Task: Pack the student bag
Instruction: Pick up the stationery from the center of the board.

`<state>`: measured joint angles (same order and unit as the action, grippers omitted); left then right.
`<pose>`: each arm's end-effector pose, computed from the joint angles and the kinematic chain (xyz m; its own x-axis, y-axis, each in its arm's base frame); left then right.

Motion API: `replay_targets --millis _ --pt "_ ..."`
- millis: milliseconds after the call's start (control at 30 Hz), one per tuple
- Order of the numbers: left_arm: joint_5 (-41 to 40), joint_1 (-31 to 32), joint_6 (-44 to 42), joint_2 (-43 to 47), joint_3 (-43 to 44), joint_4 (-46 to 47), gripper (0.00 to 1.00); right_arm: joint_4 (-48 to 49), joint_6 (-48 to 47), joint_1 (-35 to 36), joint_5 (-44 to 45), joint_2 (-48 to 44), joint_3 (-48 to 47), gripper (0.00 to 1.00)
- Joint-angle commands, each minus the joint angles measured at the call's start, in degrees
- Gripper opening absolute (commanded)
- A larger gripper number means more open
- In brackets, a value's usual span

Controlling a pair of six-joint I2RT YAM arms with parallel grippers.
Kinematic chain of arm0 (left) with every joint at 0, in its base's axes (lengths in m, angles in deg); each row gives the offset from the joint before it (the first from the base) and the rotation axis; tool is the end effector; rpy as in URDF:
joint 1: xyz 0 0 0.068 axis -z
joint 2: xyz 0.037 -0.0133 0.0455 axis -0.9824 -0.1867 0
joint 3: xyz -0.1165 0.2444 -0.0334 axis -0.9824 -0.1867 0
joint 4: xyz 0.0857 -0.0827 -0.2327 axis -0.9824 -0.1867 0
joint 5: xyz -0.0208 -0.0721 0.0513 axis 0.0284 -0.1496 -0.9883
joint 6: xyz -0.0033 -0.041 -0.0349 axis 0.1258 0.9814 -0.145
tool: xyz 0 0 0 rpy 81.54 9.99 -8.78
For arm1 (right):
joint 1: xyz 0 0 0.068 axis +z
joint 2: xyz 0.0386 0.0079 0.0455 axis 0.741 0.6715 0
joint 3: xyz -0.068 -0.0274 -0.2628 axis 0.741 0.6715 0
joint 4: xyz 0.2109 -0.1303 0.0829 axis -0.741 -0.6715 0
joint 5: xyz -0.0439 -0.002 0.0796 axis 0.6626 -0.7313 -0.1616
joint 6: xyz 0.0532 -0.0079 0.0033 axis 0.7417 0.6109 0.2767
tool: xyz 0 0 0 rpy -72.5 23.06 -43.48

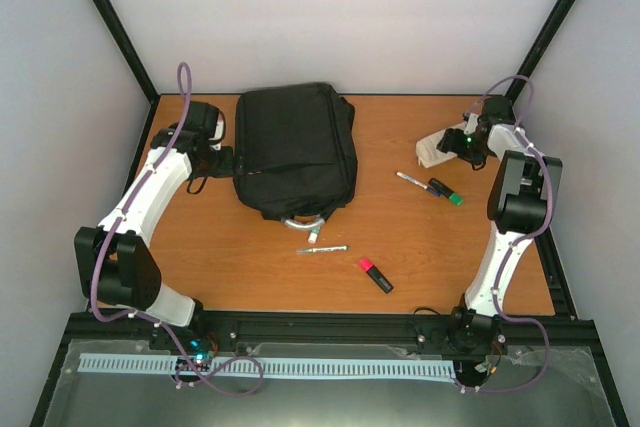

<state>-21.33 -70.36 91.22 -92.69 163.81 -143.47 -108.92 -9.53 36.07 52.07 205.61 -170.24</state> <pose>0.2960 -0.0441 0.2953 -0.8894 -0.1059 -0.4446 -0.0906 0.9943 -0.0554 0.4397 -0.0780 0.1734 -0.8713 0.2613 -0.4153 0.1025 0.9247 0.3668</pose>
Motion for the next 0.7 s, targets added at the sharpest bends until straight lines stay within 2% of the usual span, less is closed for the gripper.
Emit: replay_targets --millis 0,133,333,533,667 --pt "-0.65 -0.45 -1.59 -0.24 -0.04 -0.5 1.0 0.24 2.19 1.47 -1.22 3.06 -1.16 0.77" --pt "-1.11 -0.47 -2.12 -0.52 0.18 -0.81 1.0 0.8 2.83 2.41 -2.03 4.96 -2.77 0.77" --pt "-1.72 -0.45 -2.7 -0.97 0.01 -1.21 1.0 0.38 2.1 3.07 1.93 7.99 -6.1 0.63" --pt "-1.59 -0.45 -2.97 -1.47 0.47 -1.43 1.0 -1.47 -2.56 4.02 8.82 9.79 -7.02 0.57" --pt "-1.25 -0.45 -2.73 -1.95 0.86 -1.24 1.0 -2.15 -5.71 4.43 10.42 9.75 -6.97 0.49"
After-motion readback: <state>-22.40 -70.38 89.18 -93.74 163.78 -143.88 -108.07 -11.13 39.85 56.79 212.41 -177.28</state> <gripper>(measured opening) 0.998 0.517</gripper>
